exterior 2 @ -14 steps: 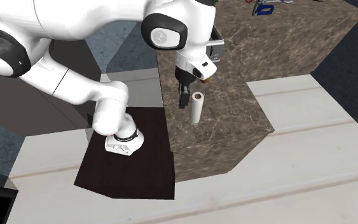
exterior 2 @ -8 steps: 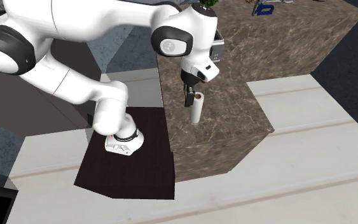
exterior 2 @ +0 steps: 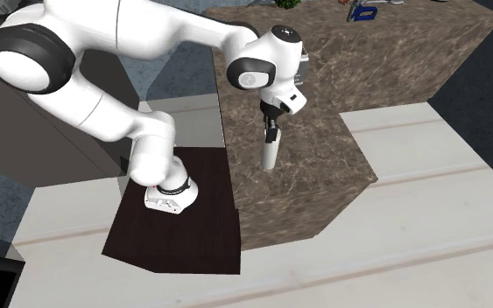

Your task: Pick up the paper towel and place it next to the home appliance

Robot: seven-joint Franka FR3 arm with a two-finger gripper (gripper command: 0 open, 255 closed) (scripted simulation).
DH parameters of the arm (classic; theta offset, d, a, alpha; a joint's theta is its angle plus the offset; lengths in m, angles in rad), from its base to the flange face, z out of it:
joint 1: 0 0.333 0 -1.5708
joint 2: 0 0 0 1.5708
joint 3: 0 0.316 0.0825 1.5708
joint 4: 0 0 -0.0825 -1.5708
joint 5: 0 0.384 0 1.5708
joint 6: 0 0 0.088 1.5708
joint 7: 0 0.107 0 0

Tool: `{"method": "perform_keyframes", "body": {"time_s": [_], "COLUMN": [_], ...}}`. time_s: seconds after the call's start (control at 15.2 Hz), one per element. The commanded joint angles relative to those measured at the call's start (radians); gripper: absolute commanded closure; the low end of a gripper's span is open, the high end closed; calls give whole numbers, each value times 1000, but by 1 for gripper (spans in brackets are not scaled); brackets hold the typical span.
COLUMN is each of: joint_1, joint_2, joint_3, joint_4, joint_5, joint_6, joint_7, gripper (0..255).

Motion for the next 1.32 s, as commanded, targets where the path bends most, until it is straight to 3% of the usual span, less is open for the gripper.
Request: {"method": "perform_keyframes", "body": {"time_s": [0.0, 0.4, 0.86, 0.92, 1.25], "joint_1": [5, 8, 8, 8, 8], "joint_2": [18, 48, 48, 48, 47], "joint_3": [8, 18, 18, 18, 17], "joint_4": [-18, -73, -73, -73, -74], "joint_5": [8, 16, 16, 16, 16], "joint_6": [42, 127, 126, 126, 127], "joint_7": [5, 4, 4, 4, 4], "gripper": [0, 0, 0, 255, 255]}}
